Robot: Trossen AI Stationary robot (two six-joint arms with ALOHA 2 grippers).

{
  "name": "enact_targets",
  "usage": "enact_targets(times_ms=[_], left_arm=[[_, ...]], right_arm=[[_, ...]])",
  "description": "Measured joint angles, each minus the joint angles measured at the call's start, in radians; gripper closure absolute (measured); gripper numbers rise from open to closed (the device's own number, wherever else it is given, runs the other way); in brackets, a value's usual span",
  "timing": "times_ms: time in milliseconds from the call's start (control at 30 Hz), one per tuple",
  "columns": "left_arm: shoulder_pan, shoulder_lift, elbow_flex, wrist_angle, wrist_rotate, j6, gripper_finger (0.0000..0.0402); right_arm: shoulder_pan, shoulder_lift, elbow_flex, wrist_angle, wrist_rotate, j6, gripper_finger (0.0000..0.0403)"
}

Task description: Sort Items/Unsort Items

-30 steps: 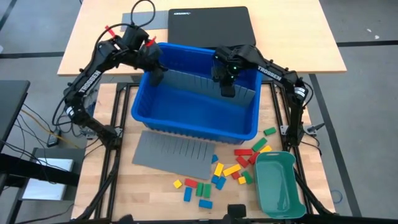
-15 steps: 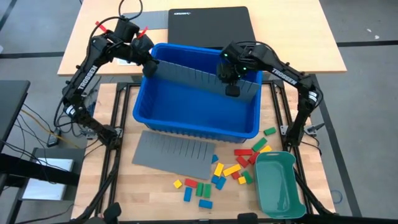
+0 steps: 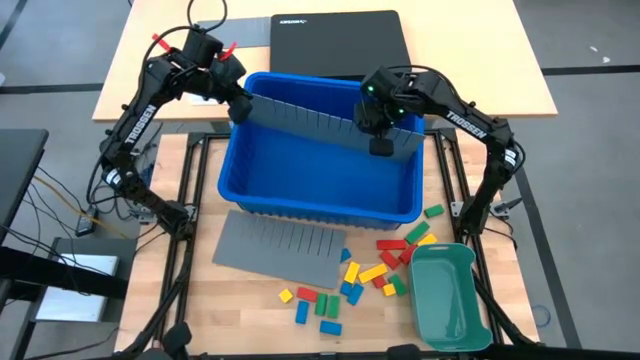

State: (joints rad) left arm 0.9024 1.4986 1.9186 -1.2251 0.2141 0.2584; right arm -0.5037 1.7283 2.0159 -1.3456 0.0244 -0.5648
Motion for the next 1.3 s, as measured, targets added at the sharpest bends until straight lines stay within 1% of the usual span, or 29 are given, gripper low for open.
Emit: enact_targets(times_ms=[233,467,767,1133,1300], left_arm=[[-0.001,0.0,0.0,0.0,-0.001,0.0,0.0391],[-0.001,0.0,0.0,-0.001,0.0,0.0,0.039],[-0.001,-0.001,0.0,-0.011,-0.001,-0.001,0.039],[-0.001,-0.001,0.0,-0.026,-0.001,-0.002,0.039],[-0.001,-0.001,0.0,-0.036,-0.001,-0.004,0.0391]], right_arm=[[-0.024,0.001,0.0,0.013,0.006,-0.039,0.0403],[-0.023,0.004,0.0,0.01,-0.006,-0.083,0.0403],[-0.041,0.091,-0.004,0.013,-0.024,-0.093,0.0403],[-0.08,0.23,-0.005,0.018,-0.018,-0.083,0.0403],[-0.081,0.233,-0.005,0.015,-0.02,-0.086,0.0403]])
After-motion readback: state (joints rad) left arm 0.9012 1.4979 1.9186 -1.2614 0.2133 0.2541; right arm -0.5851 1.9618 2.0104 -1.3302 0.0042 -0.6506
